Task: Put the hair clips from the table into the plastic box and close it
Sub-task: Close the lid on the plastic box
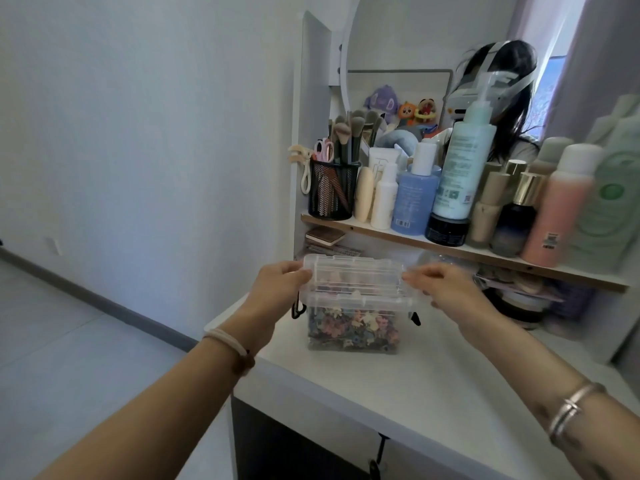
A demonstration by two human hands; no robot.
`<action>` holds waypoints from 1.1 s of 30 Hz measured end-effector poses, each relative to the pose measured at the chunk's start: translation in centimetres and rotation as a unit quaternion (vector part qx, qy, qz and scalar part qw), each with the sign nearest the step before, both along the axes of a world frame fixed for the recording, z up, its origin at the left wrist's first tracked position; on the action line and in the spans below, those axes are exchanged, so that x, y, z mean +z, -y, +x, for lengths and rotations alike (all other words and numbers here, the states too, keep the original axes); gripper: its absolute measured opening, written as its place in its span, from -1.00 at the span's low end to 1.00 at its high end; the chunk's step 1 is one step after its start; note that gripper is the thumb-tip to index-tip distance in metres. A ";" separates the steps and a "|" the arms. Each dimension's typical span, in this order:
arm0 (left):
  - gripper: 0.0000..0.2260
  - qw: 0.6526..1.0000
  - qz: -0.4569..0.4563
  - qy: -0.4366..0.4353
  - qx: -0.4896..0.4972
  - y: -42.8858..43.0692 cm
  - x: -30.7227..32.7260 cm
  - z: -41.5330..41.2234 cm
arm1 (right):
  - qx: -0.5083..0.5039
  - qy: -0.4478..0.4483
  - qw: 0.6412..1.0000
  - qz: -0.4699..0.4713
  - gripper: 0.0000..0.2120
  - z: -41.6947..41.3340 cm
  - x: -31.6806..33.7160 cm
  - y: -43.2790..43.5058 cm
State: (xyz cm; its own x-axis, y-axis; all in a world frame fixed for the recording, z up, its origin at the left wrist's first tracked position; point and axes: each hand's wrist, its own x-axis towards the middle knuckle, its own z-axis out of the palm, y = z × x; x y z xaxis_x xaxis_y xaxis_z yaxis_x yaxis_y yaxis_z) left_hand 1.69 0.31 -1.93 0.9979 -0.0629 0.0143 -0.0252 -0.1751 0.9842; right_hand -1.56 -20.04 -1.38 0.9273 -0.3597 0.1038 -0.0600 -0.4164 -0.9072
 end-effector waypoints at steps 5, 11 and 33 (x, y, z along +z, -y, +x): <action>-0.57 0.999 0.007 -0.048 0.012 -1.6 -0.3 1.2 | 0.045 -0.195 0.978 0.058 -0.61 -0.4 -0.4 0.6; -0.39 0.988 0.016 -0.150 -0.023 -2.1 -1.1 1.4 | 0.082 -0.142 0.985 0.046 -0.65 0.1 -0.3 0.1; -0.68 0.988 0.149 0.029 0.007 -1.2 -0.3 1.9 | 0.056 -0.165 0.930 -0.323 -0.62 0.4 1.5 -1.2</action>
State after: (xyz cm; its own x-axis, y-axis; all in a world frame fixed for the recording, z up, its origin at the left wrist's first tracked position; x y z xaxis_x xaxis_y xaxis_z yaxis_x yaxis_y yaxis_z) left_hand 3.63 1.49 -2.22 0.9968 -0.0595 0.0540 -0.0754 -0.4585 0.8855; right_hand -1.15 -18.83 0.09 0.9750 -0.2200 -0.0323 -0.2140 -0.8886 -0.4057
